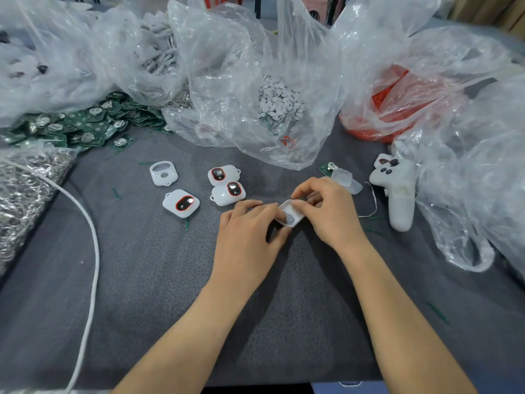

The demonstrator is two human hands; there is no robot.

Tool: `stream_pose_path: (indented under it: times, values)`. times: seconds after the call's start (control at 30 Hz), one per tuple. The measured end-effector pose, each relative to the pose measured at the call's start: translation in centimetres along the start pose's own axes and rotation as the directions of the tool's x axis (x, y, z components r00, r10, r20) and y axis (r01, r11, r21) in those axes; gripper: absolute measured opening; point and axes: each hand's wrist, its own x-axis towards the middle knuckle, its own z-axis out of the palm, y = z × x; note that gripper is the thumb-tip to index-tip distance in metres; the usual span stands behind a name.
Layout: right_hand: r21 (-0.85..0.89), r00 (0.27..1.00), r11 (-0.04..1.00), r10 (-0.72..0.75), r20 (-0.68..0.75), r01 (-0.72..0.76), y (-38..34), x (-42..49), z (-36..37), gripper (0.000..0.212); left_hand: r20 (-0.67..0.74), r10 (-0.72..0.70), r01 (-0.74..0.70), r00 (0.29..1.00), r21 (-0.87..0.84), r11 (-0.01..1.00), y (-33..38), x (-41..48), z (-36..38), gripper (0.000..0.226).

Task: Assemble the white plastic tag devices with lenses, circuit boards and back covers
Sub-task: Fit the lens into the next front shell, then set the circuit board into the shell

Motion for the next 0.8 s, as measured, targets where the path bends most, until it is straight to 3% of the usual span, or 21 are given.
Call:
stream_pose_path:
  times: [0.13,0.3,0.47,0.6,0.7,0.8]
  values:
    - [0.124,0.999,0.991,0.036,0.029,-0.039,0.1,0.0,-0.5,0.017,0.016,-0.001,0.001,1.000,-0.001,1.000,0.1,0.0,-0.1,0.011]
    - [0.098,0.999,0.995,0.013,0.049,-0.017,0.0,0.0,-0.3,0.016,0.006,0.017,-0.017,1.000,-0.016,1.000,0.0,0.0,-0.2,0.014]
    - [0.063,0.999,0.998,-0.011,-0.032,0.013,0.1,-0.1,0.4,0.021,-0.203,0.045,-0.078,0.978,-0.158,0.984,-1.7,0.5,-2.2,0.016]
    - [0.028,0.995,0.997,-0.064,-0.076,0.066,-0.4,-0.5,1.7,0.023,-0.293,-0.105,0.064,0.950,-0.148,0.987,-7.1,4.9,-6.6,0.027]
    - [0.025,0.989,0.992,-0.125,-0.081,0.127,-1.0,-0.9,2.4,0.026,-0.249,-0.244,0.270,0.937,0.075,0.960,-13.2,9.2,-10.0,0.039]
    - [0.019,0.980,0.984,-0.172,-0.099,0.175,-1.2,-0.9,2.9,0.027,-0.123,-0.360,0.378,0.925,0.414,0.828,-17.9,10.6,-11.3,0.044]
